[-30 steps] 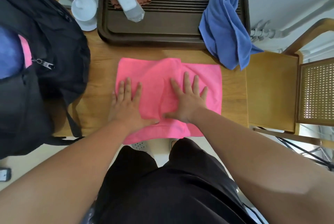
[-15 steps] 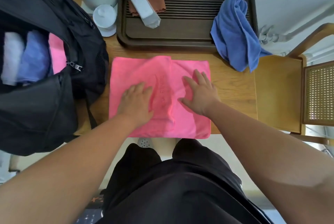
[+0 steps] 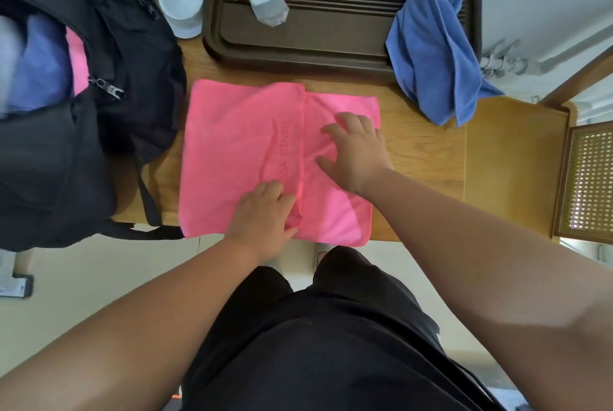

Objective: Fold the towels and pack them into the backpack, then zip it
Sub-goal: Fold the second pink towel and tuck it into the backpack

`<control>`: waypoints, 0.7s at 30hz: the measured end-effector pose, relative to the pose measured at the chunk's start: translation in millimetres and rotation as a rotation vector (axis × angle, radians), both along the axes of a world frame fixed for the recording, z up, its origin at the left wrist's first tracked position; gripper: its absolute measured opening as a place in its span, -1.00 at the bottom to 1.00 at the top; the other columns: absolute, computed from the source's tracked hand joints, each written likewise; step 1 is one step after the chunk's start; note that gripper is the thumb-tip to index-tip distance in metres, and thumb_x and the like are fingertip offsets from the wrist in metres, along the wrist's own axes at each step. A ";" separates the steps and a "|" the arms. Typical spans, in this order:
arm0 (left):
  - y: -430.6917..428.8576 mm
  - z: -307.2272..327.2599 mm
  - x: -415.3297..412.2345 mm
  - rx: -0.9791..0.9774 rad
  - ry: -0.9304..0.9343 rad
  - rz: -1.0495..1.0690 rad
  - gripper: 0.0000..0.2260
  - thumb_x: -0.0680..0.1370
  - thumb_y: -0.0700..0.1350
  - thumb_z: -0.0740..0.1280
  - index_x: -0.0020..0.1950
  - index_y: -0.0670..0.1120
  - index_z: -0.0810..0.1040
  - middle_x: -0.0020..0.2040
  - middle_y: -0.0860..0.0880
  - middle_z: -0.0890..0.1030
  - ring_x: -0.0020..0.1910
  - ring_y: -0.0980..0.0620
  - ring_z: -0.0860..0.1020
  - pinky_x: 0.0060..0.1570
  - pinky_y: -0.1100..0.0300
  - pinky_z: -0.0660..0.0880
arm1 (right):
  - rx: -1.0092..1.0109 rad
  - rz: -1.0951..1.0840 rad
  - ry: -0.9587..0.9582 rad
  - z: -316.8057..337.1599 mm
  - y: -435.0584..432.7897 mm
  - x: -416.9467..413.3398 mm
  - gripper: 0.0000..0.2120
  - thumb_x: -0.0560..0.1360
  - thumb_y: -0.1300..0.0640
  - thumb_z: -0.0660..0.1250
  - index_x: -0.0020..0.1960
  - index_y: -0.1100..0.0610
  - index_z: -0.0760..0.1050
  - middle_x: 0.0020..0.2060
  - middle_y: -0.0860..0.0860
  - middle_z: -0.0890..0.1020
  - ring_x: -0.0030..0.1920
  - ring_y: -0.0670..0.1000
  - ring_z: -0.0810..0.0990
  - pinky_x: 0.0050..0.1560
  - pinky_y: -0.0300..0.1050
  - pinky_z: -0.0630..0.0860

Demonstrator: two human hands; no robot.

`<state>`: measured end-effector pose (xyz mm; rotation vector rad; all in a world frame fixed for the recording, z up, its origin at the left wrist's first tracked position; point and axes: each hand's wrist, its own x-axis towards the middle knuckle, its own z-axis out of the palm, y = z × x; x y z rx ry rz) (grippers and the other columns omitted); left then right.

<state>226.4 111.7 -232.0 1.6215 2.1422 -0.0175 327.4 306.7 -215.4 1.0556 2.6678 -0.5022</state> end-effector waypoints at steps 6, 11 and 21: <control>-7.3 -2.0 2.8 0.104 -0.017 0.029 -0.79 0.30 -0.20 0.52 -0.24 -0.12 0.49 -0.14 -0.08 0.52 -0.17 -0.15 0.52 -0.31 0.00 0.49 | -0.228 0.012 0.019 -2.6 -4.3 -33.7 -0.37 0.53 -0.23 0.28 0.54 -0.07 0.29 0.56 0.03 0.23 0.57 0.12 0.12 0.52 0.18 0.15; -7.6 -2.3 0.3 0.159 -0.039 0.035 -0.84 0.29 -0.27 0.49 -0.27 -0.13 0.53 -0.19 -0.07 0.53 -0.23 -0.16 0.53 -0.32 0.04 0.42 | -0.231 0.043 -0.058 2.1 -3.9 -55.2 -0.31 0.55 -0.23 0.28 0.58 -0.02 0.19 0.61 0.01 0.10 0.61 0.11 -0.03 0.53 0.21 0.06; -16.2 19.2 -8.2 0.271 -0.156 0.120 -0.77 0.32 -0.25 0.41 -0.29 -0.08 0.35 -0.28 -0.04 0.42 -0.27 -0.09 0.40 -0.36 0.04 0.38 | -0.244 -0.005 0.022 5.4 -12.5 -64.3 -0.27 0.47 -0.16 0.44 0.51 0.12 0.32 0.51 0.00 0.26 0.45 0.11 0.30 0.42 0.11 0.31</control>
